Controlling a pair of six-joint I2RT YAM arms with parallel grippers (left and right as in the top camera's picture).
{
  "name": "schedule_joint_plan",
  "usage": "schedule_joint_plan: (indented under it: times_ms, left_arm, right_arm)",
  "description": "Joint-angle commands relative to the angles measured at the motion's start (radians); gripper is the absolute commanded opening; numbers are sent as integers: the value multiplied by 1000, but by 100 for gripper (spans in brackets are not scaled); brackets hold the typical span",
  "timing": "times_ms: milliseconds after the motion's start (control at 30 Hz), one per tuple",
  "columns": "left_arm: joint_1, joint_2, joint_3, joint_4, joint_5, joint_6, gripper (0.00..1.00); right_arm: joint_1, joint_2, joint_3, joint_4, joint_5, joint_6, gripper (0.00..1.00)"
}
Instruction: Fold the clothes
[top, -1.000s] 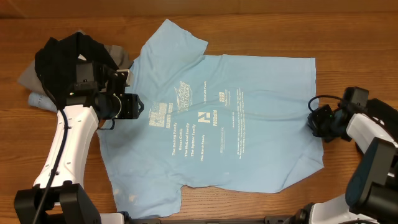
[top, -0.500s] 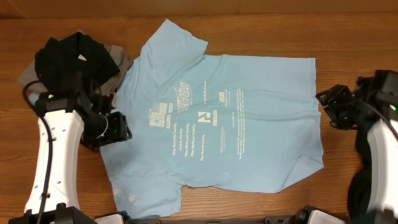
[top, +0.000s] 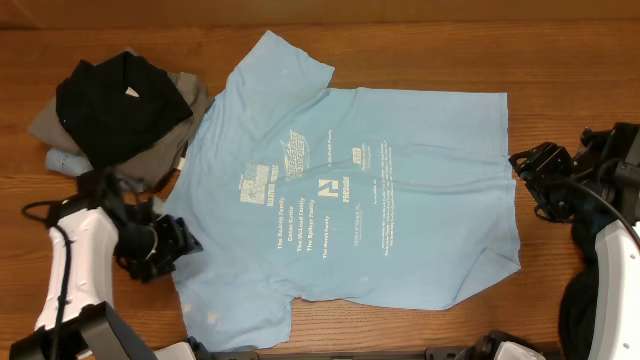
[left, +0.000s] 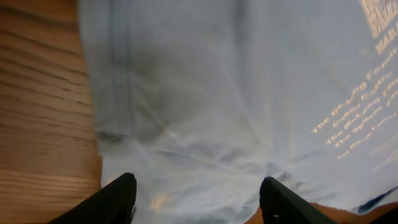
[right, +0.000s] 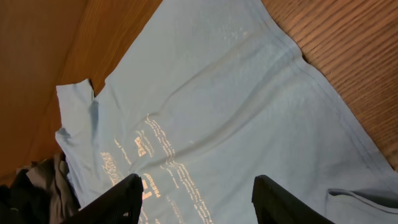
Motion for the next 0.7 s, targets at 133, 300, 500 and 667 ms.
schedule_joint_plan:
  times_ms: [133,300,500,667]
  left_arm:
    - [134,-6,-70,71,-75,-76,75]
    - [146,18,-150,130,-44,-100,73]
    - [132,140,-217,191,-21,-105,62]
    - [132,209,-217,196,-19,-105,47]
  right_arm:
    - [-2,19,10,-34,23,-16,62]
    - [-2,26,10,-45,71,-15,63]
    - [-2,26,10,-9,70,-14,64]
    - [-2,26,10,-10,70,-14,64]
